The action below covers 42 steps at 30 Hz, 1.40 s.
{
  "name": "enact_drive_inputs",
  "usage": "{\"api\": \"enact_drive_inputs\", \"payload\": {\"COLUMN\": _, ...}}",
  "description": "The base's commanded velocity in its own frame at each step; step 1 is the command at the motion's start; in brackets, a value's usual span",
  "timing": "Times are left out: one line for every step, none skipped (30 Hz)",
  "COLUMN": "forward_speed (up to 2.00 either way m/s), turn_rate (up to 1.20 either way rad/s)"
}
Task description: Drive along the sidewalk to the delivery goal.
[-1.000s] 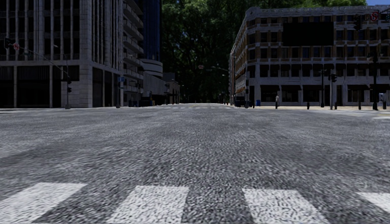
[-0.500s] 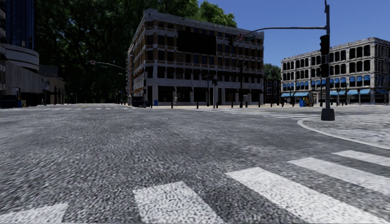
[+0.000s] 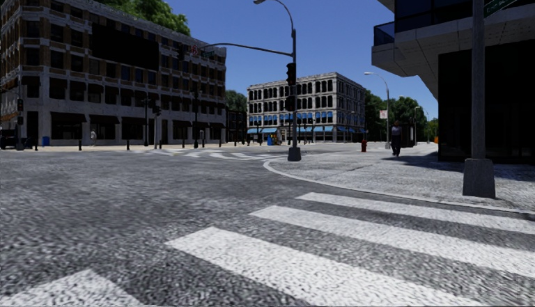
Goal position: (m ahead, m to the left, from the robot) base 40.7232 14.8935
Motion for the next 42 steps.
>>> {"api": "enact_drive_inputs", "payload": {"forward_speed": 0.00, "turn_rate": -1.05}}
{"api": "enact_drive_inputs", "payload": {"forward_speed": 0.00, "turn_rate": -1.04}}
{"api": "enact_drive_inputs", "payload": {"forward_speed": 0.00, "turn_rate": -0.99}}
{"api": "enact_drive_inputs", "payload": {"forward_speed": 0.00, "turn_rate": -0.86}}
{"api": "enact_drive_inputs", "payload": {"forward_speed": 0.00, "turn_rate": -0.86}}
{"api": "enact_drive_inputs", "payload": {"forward_speed": 0.00, "turn_rate": -0.73}}
{"api": "enact_drive_inputs", "payload": {"forward_speed": 0.00, "turn_rate": -0.59}}
{"api": "enact_drive_inputs", "payload": {"forward_speed": 0.00, "turn_rate": -0.36}}
{"api": "enact_drive_inputs", "payload": {"forward_speed": 0.00, "turn_rate": -0.12}}
{"api": "enact_drive_inputs", "payload": {"forward_speed": 0.00, "turn_rate": -0.03}}
{"api": "enact_drive_inputs", "payload": {"forward_speed": 0.00, "turn_rate": -0.03}}
{"api": "enact_drive_inputs", "payload": {"forward_speed": 0.00, "turn_rate": 0.00}}
{"api": "enact_drive_inputs", "payload": {"forward_speed": 0.00, "turn_rate": 0.00}}
{"api": "enact_drive_inputs", "payload": {"forward_speed": 0.00, "turn_rate": 0.00}}
{"api": "enact_drive_inputs", "payload": {"forward_speed": 0.00, "turn_rate": 0.00}}
{"api": "enact_drive_inputs", "payload": {"forward_speed": 0.00, "turn_rate": 0.00}}
{"api": "enact_drive_inputs", "payload": {"forward_speed": 0.00, "turn_rate": 0.00}}
{"api": "enact_drive_inputs", "payload": {"forward_speed": 0.04, "turn_rate": 0.00}}
{"api": "enact_drive_inputs", "payload": {"forward_speed": 0.26, "turn_rate": 0.00}}
{"api": "enact_drive_inputs", "payload": {"forward_speed": 0.26, "turn_rate": 0.00}}
{"api": "enact_drive_inputs", "payload": {"forward_speed": 0.50, "turn_rate": 0.00}}
{"api": "enact_drive_inputs", "payload": {"forward_speed": 0.64, "turn_rate": 0.00}}
{"api": "enact_drive_inputs", "payload": {"forward_speed": 0.71, "turn_rate": 0.00}}
{"api": "enact_drive_inputs", "payload": {"forward_speed": 0.73, "turn_rate": 0.00}}
{"api": "enact_drive_inputs", "payload": {"forward_speed": 0.73, "turn_rate": 0.00}}
{"api": "enact_drive_inputs", "payload": {"forward_speed": 0.75, "turn_rate": 0.00}}
{"api": "enact_drive_inputs", "payload": {"forward_speed": 0.76, "turn_rate": 0.00}}
{"api": "enact_drive_inputs", "payload": {"forward_speed": 0.77, "turn_rate": 0.00}}
{"api": "enact_drive_inputs", "payload": {"forward_speed": 0.77, "turn_rate": 0.00}}
{"api": "enact_drive_inputs", "payload": {"forward_speed": 0.77, "turn_rate": 0.00}}
{"api": "enact_drive_inputs", "payload": {"forward_speed": 0.77, "turn_rate": 0.00}}
{"api": "enact_drive_inputs", "payload": {"forward_speed": 0.77, "turn_rate": 0.00}}
{"api": "enact_drive_inputs", "payload": {"forward_speed": 0.77, "turn_rate": 0.00}}
{"api": "enact_drive_inputs", "payload": {"forward_speed": 0.77, "turn_rate": 0.00}}
{"api": "enact_drive_inputs", "payload": {"forward_speed": 0.77, "turn_rate": 0.00}}
{"api": "enact_drive_inputs", "payload": {"forward_speed": 0.77, "turn_rate": 0.00}}
{"api": "enact_drive_inputs", "payload": {"forward_speed": 0.77, "turn_rate": 0.00}}
{"api": "enact_drive_inputs", "payload": {"forward_speed": 0.77, "turn_rate": 0.00}}
{"api": "enact_drive_inputs", "payload": {"forward_speed": 0.77, "turn_rate": 0.00}}
{"api": "enact_drive_inputs", "payload": {"forward_speed": 0.77, "turn_rate": 0.00}}
{"api": "enact_drive_inputs", "payload": {"forward_speed": 0.77, "turn_rate": 0.00}}
{"api": "enact_drive_inputs", "payload": {"forward_speed": 0.77, "turn_rate": 0.00}}
